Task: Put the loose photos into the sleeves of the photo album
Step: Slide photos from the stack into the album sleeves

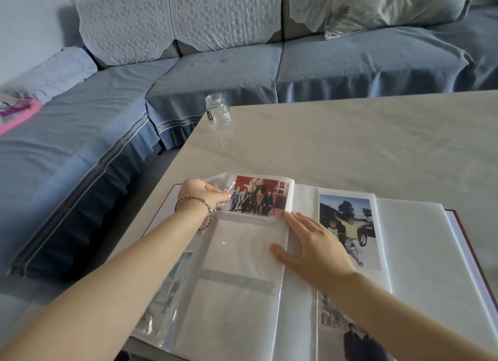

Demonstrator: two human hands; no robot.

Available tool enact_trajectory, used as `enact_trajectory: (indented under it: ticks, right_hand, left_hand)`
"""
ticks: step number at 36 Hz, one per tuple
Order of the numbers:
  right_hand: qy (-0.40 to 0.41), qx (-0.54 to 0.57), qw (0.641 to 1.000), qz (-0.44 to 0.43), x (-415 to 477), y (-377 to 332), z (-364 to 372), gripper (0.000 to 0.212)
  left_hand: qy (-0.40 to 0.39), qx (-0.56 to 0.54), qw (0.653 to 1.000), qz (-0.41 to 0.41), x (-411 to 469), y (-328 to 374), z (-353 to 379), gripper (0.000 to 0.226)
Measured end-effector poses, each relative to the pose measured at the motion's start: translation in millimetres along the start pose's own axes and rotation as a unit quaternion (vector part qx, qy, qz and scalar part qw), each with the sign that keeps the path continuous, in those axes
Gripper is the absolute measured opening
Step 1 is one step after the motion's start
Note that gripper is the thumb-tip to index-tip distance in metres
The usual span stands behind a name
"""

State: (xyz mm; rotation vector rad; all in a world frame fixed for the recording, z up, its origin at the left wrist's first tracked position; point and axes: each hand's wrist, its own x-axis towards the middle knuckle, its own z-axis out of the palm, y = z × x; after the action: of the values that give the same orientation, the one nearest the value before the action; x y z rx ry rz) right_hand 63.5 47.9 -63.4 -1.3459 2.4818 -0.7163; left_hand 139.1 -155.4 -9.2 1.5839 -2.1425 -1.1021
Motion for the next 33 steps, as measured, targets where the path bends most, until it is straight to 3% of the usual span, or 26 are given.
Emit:
enact_trajectory:
  ticks: [4, 11, 16, 20, 23, 26, 28, 30, 33]
  right_hand:
    - [-0.006, -0.001, 1.0, -0.002, -0.2, -1.1, -0.7, 0.075]
    - [-0.018, 0.025, 0.999, 0.012, -1.1, -2.1, -4.6, 0.078]
    - [-0.02, 0.067, 0.997, 0.031, -1.0, -4.9, -8.2, 0.084]
    - [-0.023, 0.069, 0.997, 0.031, -1.4, -4.8, -10.4, 0.077]
    - [-0.026, 0.06, 0.997, 0.036, -1.3, -4.1, -10.1, 0.073]
    - [-0.026, 0.061, 0.997, 0.027, -1.5, -4.2, -11.0, 0.069]
    - [-0.033, 0.058, 0.998, 0.02, -1.3, -3.2, -11.6, 0.069]
    - [-0.039, 0.053, 0.998, 0.015, -0.5, -0.5, -10.5, 0.072]
    - [-0.045, 0.044, 0.998, 0.005, 0.3, 3.9, -7.3, 0.076]
  left_hand:
    - [0.062, 0.042, 0.994, 0.075, -5.8, -1.6, 2.4, 0.021]
    - [0.105, 0.011, 0.988, 0.112, -11.2, 2.1, 0.2, 0.021]
    - [0.083, -0.039, 0.988, 0.128, -14.3, 8.7, -5.0, 0.024]
    - [0.024, -0.16, 0.985, 0.059, -11.5, 13.4, -8.8, 0.022]
    - [0.01, -0.07, 0.997, 0.039, -3.1, 7.6, -4.4, 0.018]
    - [0.04, 0.161, 0.979, 0.12, -8.8, 1.5, 10.6, 0.028]
    - [0.053, 0.225, 0.938, 0.257, -16.2, -2.1, 23.0, 0.038]
    - [-0.026, 0.216, 0.894, 0.392, -24.1, -4.4, 34.4, 0.04]
    - [-0.164, 0.253, 0.834, 0.463, -34.7, -11.7, 51.4, 0.046]
